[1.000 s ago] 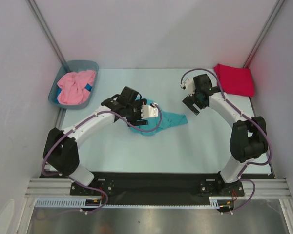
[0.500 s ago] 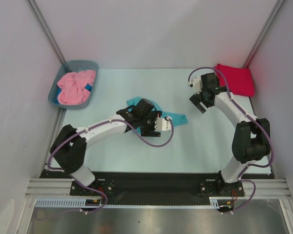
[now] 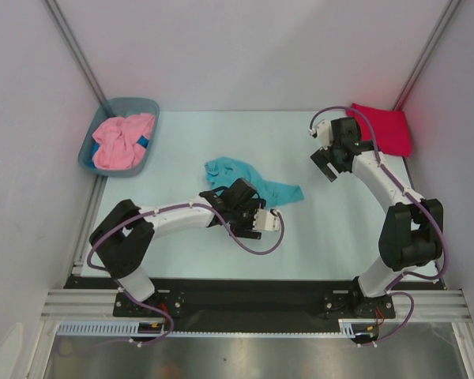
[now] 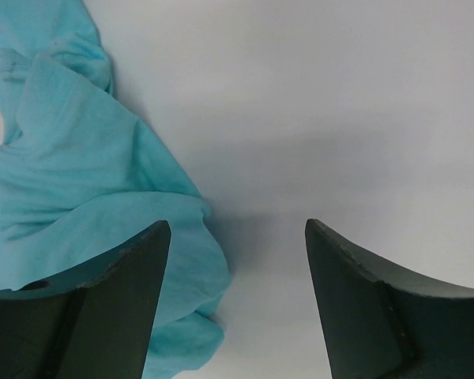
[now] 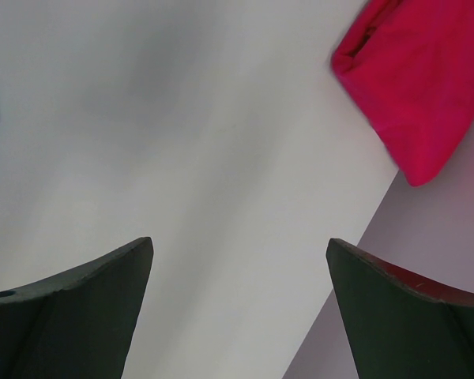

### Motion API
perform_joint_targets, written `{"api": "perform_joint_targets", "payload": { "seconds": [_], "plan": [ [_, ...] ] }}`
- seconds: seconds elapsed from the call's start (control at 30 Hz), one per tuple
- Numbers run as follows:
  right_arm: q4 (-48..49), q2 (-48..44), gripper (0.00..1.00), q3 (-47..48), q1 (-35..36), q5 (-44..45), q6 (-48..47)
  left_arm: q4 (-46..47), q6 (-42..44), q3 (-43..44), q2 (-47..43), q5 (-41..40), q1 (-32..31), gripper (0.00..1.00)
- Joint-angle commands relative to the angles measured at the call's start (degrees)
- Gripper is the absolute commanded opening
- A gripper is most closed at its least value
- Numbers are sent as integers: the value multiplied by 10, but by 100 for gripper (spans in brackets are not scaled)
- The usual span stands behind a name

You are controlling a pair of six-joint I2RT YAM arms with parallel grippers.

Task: Fold and stack the t-shirts
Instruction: Flatten the tshirt out

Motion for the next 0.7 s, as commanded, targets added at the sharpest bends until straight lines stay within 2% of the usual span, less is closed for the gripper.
{"api": "perform_joint_targets", "payload": {
  "seconds": [0.0,0.03,0.1,0.13,0.2,0.3,0.33,0.37,0.43,0.57,0.67],
  "plan": [
    [4,-26,100,6,-2,0,14,67,-14,-11,20,-41,-2,74],
    [2,-27,100,7,-1,-1,16,83,-15,-7,30,-58,-2,69],
    [0,-28,100,7,-1,-1,15,89,-29,9,53,-86,1,66],
    [0,-28,100,7,0,-1,15,98,-32,11,57,-93,3,58],
    [-1,-28,100,7,0,3,17,111,-38,12,59,-108,3,49],
    [-1,-28,100,7,0,0,20,128,-31,7,57,-120,3,24],
    [0,-27,100,7,0,-1,21,129,-29,7,54,-120,4,3],
    [0,-27,100,5,0,0,20,130,-26,7,50,-121,4,0],
    [2,-25,100,2,0,-1,23,129,-18,7,35,-120,8,0],
    [7,-22,100,-7,3,-3,27,125,-21,27,-6,-172,17,0],
    [12,-19,100,-11,5,-4,31,162,-45,61,-26,-273,28,0]
  ]
}}
